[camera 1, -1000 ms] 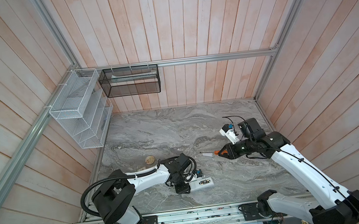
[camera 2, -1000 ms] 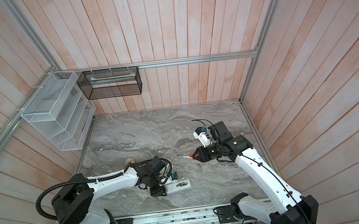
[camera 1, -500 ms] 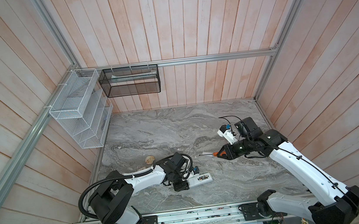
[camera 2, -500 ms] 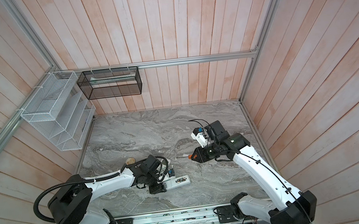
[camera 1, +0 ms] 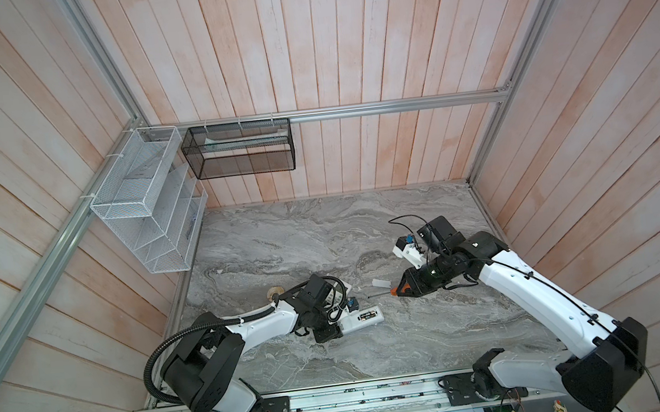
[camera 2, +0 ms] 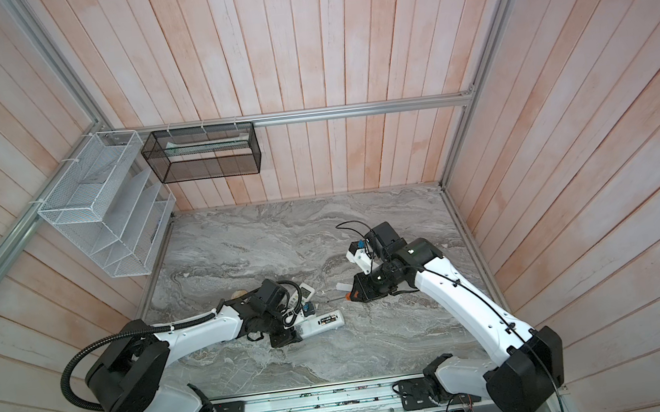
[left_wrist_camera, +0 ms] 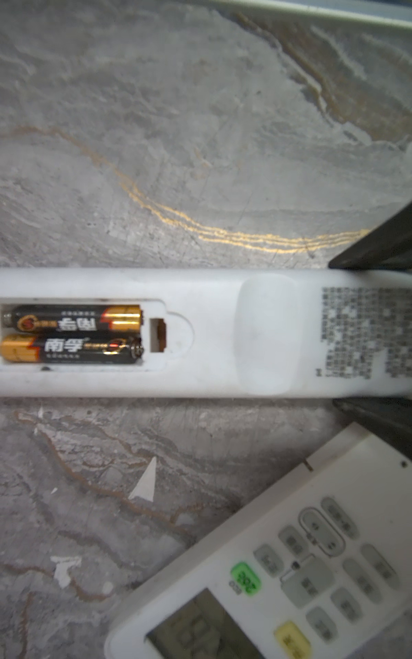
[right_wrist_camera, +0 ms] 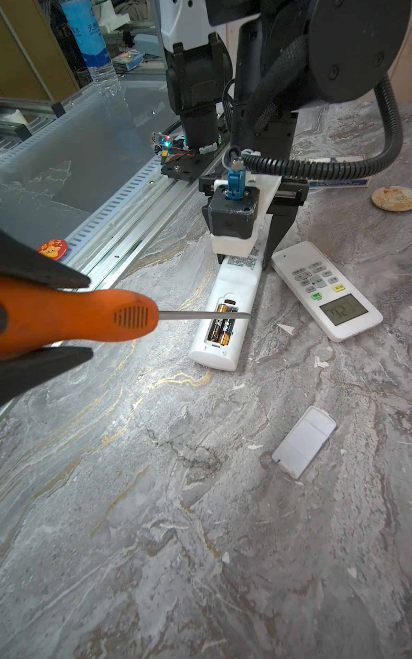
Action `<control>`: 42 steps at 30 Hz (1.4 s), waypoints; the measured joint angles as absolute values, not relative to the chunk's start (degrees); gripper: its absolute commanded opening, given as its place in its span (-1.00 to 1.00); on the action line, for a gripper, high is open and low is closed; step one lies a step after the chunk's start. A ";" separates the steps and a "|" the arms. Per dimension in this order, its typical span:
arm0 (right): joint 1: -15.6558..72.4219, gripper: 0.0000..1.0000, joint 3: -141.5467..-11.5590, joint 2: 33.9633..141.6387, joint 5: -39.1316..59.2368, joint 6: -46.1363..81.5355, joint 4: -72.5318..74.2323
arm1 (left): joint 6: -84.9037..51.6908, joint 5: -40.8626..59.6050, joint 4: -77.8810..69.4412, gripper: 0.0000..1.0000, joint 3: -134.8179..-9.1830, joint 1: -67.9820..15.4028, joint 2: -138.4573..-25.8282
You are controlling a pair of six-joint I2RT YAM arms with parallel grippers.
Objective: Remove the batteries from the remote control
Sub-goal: 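Drag the TV remote nearer with the left gripper while the right follows, then bring the screwdriver tip to the battery compartment with the right gripper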
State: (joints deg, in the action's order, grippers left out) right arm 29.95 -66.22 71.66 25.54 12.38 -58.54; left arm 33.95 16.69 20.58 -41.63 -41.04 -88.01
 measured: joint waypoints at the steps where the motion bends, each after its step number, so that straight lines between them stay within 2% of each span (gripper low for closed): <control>1: 30.33 -1.00 -66.37 72.05 25.52 12.16 -58.70 | 34.52 16.16 20.32 -0.50 -41.45 -40.91 -87.88; 13: 33.91 -1.00 -68.42 72.90 23.64 7.66 -62.28 | 38.37 11.05 18.04 -0.49 -40.12 -40.75 -86.74; 19: 35.40 -1.00 -68.73 74.74 22.00 7.94 -64.86 | 38.61 2.04 14.96 -0.49 -39.51 -37.76 -85.84; 23: 35.44 -1.00 -68.73 74.85 20.71 8.67 -64.77 | 39.09 -0.38 14.02 -0.49 -39.03 -37.67 -85.45; 34: 36.25 -1.00 -72.25 78.32 20.32 14.31 -58.06 | 41.69 3.57 13.21 -0.49 -36.95 -38.00 -83.61; 42: 36.18 -1.00 -72.69 82.74 22.61 20.01 -58.83 | 42.30 7.35 13.85 -0.48 -35.92 -39.42 -82.65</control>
State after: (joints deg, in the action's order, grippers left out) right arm 36.18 -72.69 82.74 22.61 20.01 -58.83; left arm 42.30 7.35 13.85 -35.92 -39.42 -82.65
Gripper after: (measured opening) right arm 0.264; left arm 0.508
